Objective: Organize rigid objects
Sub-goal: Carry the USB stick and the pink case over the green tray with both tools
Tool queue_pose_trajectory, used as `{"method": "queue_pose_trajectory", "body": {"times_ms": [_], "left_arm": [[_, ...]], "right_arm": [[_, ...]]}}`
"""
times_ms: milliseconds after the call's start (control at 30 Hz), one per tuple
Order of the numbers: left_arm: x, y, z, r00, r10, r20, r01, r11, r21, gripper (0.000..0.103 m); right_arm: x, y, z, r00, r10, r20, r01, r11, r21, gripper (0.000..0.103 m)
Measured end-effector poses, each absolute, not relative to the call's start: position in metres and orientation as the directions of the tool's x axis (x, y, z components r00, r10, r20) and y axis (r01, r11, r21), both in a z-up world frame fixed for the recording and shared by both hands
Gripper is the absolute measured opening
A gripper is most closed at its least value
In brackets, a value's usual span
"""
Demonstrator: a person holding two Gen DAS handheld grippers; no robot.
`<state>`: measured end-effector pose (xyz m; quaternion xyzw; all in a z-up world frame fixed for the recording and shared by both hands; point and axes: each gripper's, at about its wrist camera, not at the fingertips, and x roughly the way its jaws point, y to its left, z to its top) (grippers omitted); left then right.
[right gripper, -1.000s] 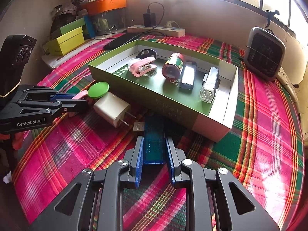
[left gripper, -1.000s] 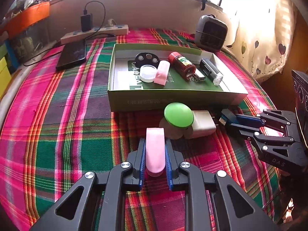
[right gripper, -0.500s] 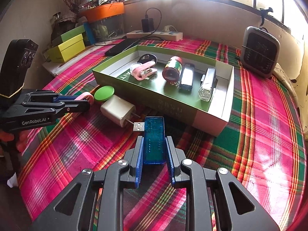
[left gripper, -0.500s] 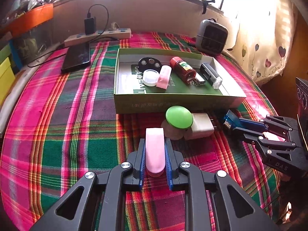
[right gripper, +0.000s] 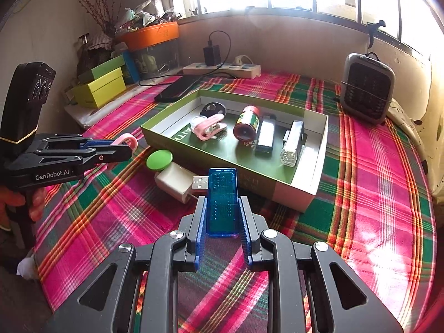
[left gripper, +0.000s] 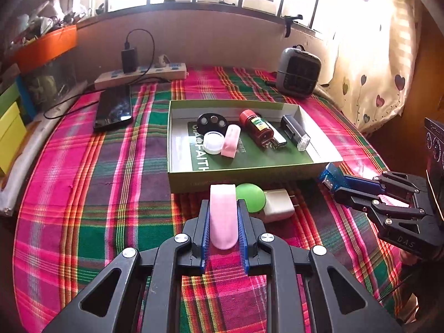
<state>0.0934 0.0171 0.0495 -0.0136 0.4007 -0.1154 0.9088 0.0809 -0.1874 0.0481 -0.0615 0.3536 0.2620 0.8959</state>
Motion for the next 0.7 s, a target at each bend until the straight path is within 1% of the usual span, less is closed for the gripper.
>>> {"method": "queue_pose_trajectory", "body": {"times_ms": [333, 567, 700], "left_arm": [[0.108, 0.012, 0.064, 0.668, -0.233, -0.706, 0.218, 0.969, -0.114, 0.017], [0.125, 0.009, 0.067, 0.666, -0.244, -0.705, 0.230, 0.966, -0.117, 0.017], [0.135, 0.008, 0.067, 0.661, -0.249, -0.708, 0.233, 0.965, -0.121, 0.017]], "right_arm": [[0.094, -0.194, 0.062, 0.649, 0.409, -0.642, -0.472, 0.878, 0.083, 0.023], [0.110, -0.192, 0.064, 0.643, 0.396, -0.656, -0.472, 0.879, 0.069, 0.023], [0.125, -0.195, 0.065, 0.629, 0.406, -0.663, -0.459, 0.882, 0.106, 0.023]]}}
